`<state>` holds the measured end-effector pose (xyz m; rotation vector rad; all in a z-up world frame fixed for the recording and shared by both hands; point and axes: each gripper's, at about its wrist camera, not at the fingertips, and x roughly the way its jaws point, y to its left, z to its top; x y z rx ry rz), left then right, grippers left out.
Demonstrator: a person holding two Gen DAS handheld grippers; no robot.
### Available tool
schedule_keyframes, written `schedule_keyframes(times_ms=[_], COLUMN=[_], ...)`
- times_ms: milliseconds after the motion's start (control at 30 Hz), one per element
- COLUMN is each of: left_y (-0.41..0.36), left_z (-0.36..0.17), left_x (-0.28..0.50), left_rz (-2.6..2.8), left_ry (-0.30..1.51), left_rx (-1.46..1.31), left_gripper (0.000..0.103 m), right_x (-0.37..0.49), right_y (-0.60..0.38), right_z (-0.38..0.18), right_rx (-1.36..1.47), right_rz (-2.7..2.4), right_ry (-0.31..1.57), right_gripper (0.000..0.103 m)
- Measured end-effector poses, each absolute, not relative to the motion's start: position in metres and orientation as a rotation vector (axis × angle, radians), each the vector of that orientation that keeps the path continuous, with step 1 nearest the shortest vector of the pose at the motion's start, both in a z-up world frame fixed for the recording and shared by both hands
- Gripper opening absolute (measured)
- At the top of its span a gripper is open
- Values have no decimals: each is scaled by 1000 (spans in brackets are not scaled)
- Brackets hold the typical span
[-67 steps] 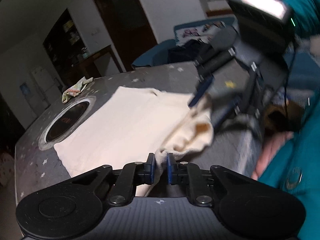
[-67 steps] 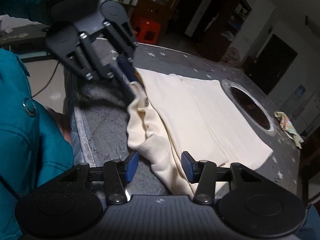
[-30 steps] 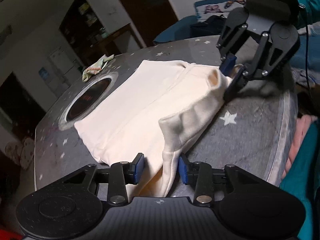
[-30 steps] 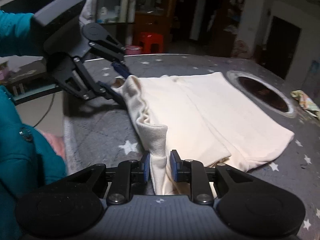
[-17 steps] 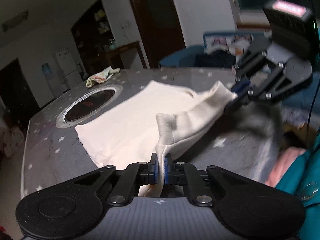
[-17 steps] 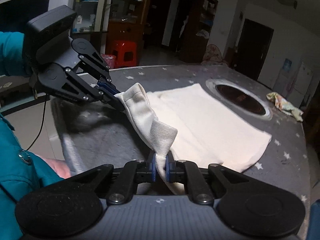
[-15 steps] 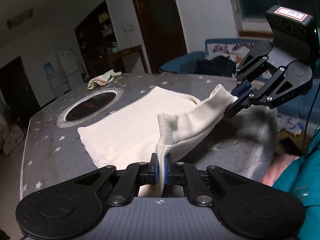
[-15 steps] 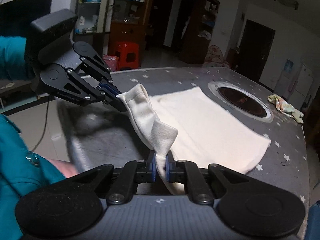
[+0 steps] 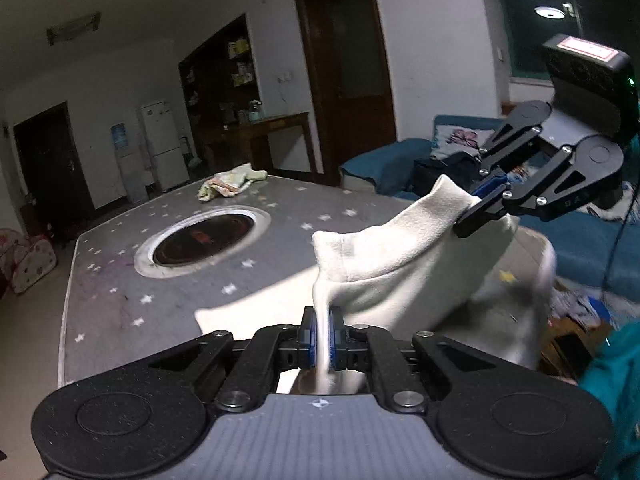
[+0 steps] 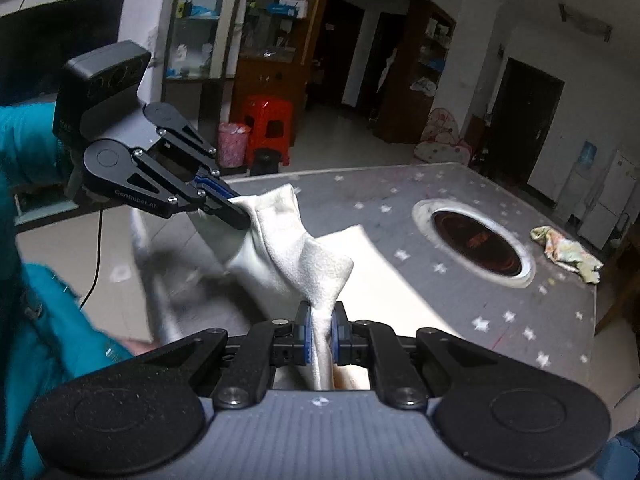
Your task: Fold clothes
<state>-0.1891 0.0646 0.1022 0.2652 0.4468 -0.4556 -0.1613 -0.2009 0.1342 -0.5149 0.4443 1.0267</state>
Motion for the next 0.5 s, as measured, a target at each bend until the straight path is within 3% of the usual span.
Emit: schedule_keyframes(times_ms=[300, 500], left_y=[72, 63], left_z=[102, 67], left_x=[-91, -35], left_rz=[-391, -343], left_ry=[490, 555], left_rx=[289, 335], left_gripper=[6, 6], right_x=[-69, -12], right_y=[-177, -162], right_z=[125, 87], right_rx=[-537, -515], right_rz=[966, 896], right_ry=[479, 575], right_gripper=[8, 8])
